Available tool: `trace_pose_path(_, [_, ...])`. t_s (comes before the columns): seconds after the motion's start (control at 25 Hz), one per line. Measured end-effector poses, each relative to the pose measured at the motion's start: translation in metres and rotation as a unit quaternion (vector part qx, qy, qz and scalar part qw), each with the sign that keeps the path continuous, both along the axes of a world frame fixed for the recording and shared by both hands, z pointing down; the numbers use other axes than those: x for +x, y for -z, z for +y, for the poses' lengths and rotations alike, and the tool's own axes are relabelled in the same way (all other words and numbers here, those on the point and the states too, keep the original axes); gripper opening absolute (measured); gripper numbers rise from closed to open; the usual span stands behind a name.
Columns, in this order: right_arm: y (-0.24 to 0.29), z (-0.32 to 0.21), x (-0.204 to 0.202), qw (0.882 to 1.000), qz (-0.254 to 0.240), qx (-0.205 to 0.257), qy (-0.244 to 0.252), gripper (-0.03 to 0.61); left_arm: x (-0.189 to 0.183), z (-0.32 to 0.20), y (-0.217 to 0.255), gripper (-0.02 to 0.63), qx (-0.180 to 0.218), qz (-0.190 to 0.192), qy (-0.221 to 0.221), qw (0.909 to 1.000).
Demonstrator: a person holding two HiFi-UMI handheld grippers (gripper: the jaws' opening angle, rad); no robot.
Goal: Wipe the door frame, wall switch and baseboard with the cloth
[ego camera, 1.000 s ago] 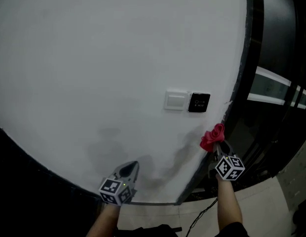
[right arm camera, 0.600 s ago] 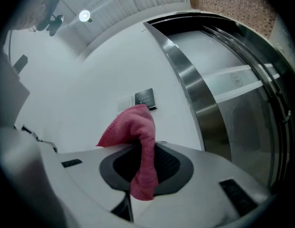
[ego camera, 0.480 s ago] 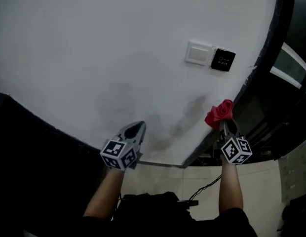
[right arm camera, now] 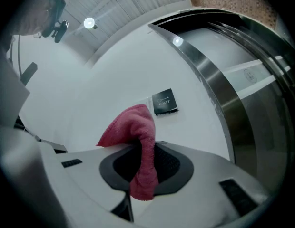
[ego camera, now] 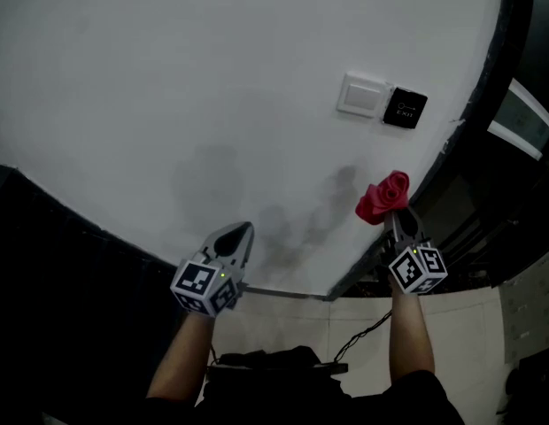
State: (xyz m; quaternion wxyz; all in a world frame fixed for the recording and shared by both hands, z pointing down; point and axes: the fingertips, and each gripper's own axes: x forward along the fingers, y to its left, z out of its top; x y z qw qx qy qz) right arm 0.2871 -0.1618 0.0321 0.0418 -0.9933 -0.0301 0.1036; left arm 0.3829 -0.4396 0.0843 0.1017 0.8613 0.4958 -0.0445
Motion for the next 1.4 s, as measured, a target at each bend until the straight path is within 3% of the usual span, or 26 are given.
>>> trace_pose_path(0.24, [-0.021, -0.028, 0.003, 1.0, -0.006, 0.009, 0.013, 0.06, 0.007, -0.042, -0.015, -0.008, -0.014, -0.009, 0.03, 0.9994])
trace_pose_path(0.44, [-0.064, -0.058, 0.01, 0.999, -0.035, 0.023, 0.023, 0.06, 0.01, -0.075, -0.041, -0.008, -0.014, -0.027, 0.027, 0.9992])
trace_pose_path(0.6, [-0.109, -0.079, 0.026, 0.997, -0.066, 0.019, 0.04, 0.06, 0.017, -0.089, -0.081, -0.008, 0.013, -0.04, 0.023, 0.9989])
trace_pose_path(0.76, [-0.163, -0.103, 0.039, 0.992, -0.108, 0.012, 0.065, 0.06, 0.017, -0.098, -0.138, -0.007, 0.045, -0.084, 0.025, 0.9951])
trace_pose_path(0.96, [-0.26, -0.131, 0.067, 0.974, -0.189, 0.0, 0.129, 0.06, 0.008, -0.102, -0.204, -0.006, 0.074, -0.116, 0.035, 0.9898])
trace_pose_path(1.24, [-0.423, -0.18, 0.099, 0.93, -0.277, -0.081, 0.228, 0.058, 0.021, -0.089, -0.326, -0.006, 0.081, -0.135, 0.072, 0.9849])
trace_pose_path(1.32, [-0.48, -0.194, 0.104, 0.919, -0.296, -0.08, 0.247, 0.058, 0.023, -0.086, -0.371, -0.007, 0.087, -0.14, 0.075, 0.9835])
trace_pose_path(1.4, [-0.539, -0.201, 0.114, 0.919, -0.296, -0.063, 0.254, 0.058, 0.026, -0.082, -0.42, -0.006, 0.1, -0.138, 0.072, 0.9827])
